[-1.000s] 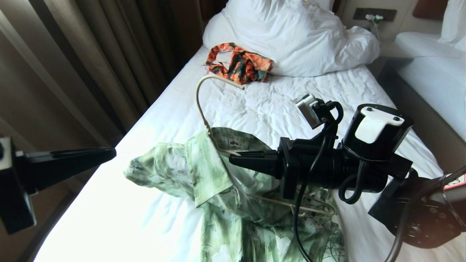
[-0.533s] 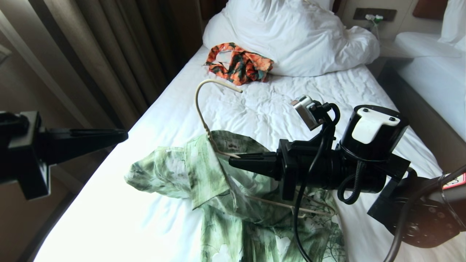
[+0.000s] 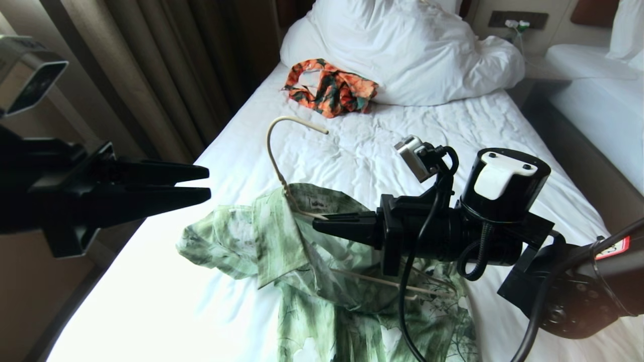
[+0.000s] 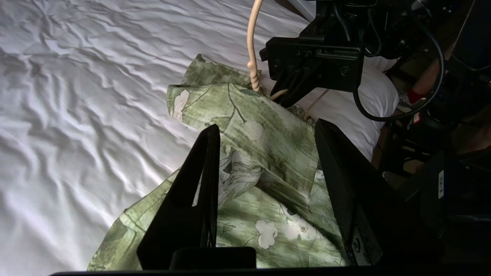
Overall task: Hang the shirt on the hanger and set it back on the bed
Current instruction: Hook the other side of the shirt onto the hanger
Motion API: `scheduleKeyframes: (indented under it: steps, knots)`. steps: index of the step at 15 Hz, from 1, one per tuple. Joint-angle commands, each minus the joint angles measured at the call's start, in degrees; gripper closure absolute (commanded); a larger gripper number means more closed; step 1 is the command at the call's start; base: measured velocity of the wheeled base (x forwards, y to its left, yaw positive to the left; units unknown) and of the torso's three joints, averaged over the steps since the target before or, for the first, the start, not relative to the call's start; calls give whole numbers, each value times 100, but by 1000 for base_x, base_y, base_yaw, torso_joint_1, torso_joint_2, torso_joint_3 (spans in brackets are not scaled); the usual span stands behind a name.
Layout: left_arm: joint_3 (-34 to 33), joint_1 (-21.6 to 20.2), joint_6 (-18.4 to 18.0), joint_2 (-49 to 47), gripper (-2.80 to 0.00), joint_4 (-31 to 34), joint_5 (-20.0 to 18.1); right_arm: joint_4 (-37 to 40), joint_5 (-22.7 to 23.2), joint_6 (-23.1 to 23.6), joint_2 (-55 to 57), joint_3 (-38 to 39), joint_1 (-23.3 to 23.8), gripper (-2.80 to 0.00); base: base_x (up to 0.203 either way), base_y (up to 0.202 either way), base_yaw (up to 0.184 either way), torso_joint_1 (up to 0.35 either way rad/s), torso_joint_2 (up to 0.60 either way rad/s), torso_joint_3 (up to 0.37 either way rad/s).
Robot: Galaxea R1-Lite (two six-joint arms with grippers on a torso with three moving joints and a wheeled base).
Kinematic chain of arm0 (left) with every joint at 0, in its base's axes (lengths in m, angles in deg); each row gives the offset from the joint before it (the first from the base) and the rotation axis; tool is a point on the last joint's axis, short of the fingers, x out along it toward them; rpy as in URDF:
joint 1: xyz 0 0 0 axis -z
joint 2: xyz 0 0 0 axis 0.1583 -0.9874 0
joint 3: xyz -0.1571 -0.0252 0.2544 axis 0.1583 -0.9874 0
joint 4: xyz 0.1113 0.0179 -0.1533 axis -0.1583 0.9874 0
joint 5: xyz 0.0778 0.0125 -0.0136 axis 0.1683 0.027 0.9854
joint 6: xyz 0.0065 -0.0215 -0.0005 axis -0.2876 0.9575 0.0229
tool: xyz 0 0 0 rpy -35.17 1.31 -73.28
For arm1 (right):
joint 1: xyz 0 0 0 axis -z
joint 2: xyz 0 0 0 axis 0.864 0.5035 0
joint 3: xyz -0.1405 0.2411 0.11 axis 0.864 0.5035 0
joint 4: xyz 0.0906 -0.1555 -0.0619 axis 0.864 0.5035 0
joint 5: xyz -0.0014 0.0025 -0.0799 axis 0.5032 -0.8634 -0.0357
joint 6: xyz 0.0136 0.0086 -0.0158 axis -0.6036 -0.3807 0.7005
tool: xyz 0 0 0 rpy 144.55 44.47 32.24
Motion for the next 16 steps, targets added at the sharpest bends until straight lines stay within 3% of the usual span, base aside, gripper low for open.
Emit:
scheduleKeyframes:
  steps: [1, 4, 10, 16]
  knots:
    - [-35, 65, -162, -440, -280, -192, -128, -35, 30, -9, 50, -8, -10, 0, 0, 0, 0, 0, 0, 0]
    - [-178, 39, -508, -875, -280, -935, -318, -44, 53, -9, 75, -8, -12, 0, 0, 0, 0, 0, 0, 0]
    - [-186, -186, -625, -1282, -280, -964, -304, -53, 264, -9, 112, -63, -27, 0, 0, 0, 0, 0, 0, 0]
    - [-365, -110, -891, -1503, -280, -964, -339, -79, 264, -9, 111, -96, -19, 0, 0, 0, 0, 0, 0, 0]
